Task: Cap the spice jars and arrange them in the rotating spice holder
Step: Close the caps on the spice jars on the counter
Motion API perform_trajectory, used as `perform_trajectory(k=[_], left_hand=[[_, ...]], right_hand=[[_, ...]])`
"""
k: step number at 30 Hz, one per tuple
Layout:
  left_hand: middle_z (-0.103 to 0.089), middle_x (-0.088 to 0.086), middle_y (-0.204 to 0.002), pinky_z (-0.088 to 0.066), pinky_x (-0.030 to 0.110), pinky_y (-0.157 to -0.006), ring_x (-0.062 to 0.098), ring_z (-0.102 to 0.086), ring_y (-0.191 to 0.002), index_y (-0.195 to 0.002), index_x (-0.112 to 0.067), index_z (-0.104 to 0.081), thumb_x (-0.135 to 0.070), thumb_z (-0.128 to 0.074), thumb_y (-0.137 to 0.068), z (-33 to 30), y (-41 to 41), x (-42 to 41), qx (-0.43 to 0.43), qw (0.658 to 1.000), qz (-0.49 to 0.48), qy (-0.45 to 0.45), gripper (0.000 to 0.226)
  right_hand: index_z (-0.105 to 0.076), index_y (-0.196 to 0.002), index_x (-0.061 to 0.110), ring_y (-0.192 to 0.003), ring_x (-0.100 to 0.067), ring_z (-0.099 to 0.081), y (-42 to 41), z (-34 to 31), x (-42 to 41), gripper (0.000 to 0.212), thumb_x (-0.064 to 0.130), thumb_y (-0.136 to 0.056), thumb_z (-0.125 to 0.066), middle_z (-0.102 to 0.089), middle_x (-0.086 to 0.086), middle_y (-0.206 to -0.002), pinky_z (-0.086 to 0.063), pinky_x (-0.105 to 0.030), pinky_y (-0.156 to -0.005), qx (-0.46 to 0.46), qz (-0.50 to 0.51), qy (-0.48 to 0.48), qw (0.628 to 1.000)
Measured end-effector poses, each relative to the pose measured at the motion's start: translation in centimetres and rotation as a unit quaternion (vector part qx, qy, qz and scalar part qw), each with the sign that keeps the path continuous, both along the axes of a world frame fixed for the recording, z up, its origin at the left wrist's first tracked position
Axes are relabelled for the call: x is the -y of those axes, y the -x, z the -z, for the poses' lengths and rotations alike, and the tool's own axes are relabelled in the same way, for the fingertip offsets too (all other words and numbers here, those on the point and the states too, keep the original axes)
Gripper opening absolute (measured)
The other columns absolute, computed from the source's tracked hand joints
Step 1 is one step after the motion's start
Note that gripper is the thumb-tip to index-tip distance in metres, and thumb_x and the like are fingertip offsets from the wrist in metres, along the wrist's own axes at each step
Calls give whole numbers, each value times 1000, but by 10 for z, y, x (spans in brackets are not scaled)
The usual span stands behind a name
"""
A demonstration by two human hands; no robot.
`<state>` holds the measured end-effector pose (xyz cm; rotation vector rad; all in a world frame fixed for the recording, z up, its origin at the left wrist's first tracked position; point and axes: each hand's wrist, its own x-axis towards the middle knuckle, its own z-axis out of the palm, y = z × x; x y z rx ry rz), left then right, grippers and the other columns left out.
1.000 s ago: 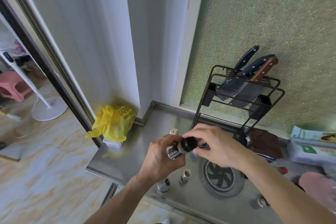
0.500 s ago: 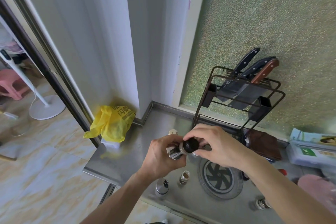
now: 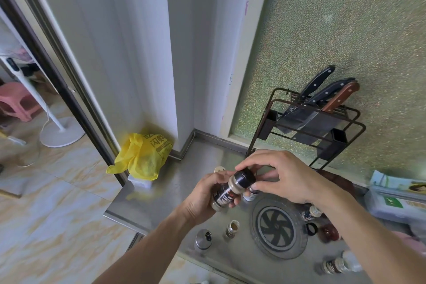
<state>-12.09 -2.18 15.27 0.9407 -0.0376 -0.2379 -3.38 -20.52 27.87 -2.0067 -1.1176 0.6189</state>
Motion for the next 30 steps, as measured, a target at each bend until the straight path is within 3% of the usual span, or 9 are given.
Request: perform_trajectory(k=[3, 6, 10, 14, 17, 22, 24, 26, 30], left_hand=[[-60, 26, -84, -39, 27, -43, 26, -51, -58, -104, 6, -60, -36, -58, -91, -3, -4, 3, -18, 1000, -11, 9, 45], [-60, 19, -71, -31, 34, -49, 24, -51, -55, -103, 1, -59, -34, -62, -88, -6, -5, 2, -5, 1000, -3, 31, 39], [-70, 19, -76, -48, 23, -53, 22, -60, -60, -107, -4, -68, -31, -74, -88, -5, -4, -4, -23, 1000, -13, 13, 34], [-72, 22, -81, -50, 23, -55, 24, -62, -66, -113, -1, -70, -33, -76, -90, 2, -6, -1, -40, 997, -68, 9, 40], [-71, 24, -84, -44, 31, -59, 27, -58, -77, -112, 0, -70, -32, -77, -89, 5, -5, 1, -40, 996, -84, 1, 40], [-72, 26, -87, -49, 28, -61, 29, -58, -80, -111, 0, -71, -32, -79, -88, 8, -4, -1, -40, 995, -88, 21, 40], [-71, 26, -89, -50, 27, -61, 28, -59, -78, -111, 1, -71, -32, -78, -89, 10, -4, -3, -38, 995, -89, 18, 41], [-72, 25, -89, -48, 28, -60, 28, -58, -79, -113, 2, -70, -32, -77, -90, 12, -2, -4, -39, 995, -91, 15, 42], [-72, 26, -90, -51, 28, -61, 27, -57, -80, -114, 5, -68, -30, -75, -92, 15, -1, -8, -35, 995, -88, 22, 42]], right_hand=[[-72, -117, 36, -110, -14, -68, 0, -1, -2, 52, -3, -83, -73, -66, 8, -113, -59, -25, -91, -2, -13, -18, 1000], [-71, -118, 34, -109, -12, -69, -4, -3, 0, 52, -4, -83, -74, -67, 13, -114, -60, -26, -89, 6, 1, -25, 1000], [-72, -117, 33, -110, -12, -69, -9, -3, 7, 51, -4, -82, -76, -67, 11, -115, -60, -28, -88, 8, 12, -19, 1000], [-75, -99, 32, -77, -6, -75, -5, -4, 7, 27, 46, -77, -80, -77, 10, -88, -63, -29, -69, 48, 81, 5, 996], [-75, -83, 28, -59, -4, -72, 0, -3, 4, 44, 71, -79, -65, -75, 8, -67, -60, -33, -61, 115, 113, 56, 985], [-68, -109, 36, -78, -5, -74, -2, -8, 2, 37, 28, -77, -84, -75, 11, -90, -63, -28, -74, 67, 67, 54, 994], [-73, -95, 29, -70, -2, -72, -1, -5, -1, 23, 46, -80, -78, -76, 12, -77, -62, -31, -70, 105, 92, 82, 987], [-74, -91, 29, -66, 1, -70, 2, -8, -4, 41, 68, -77, -69, -75, 14, -74, -59, -28, -67, 143, 97, 107, 979], [-66, -112, 37, -77, -2, -73, 3, -6, -7, 39, 36, -76, -83, -74, 11, -91, -63, -28, -74, 77, 64, 75, 992]])
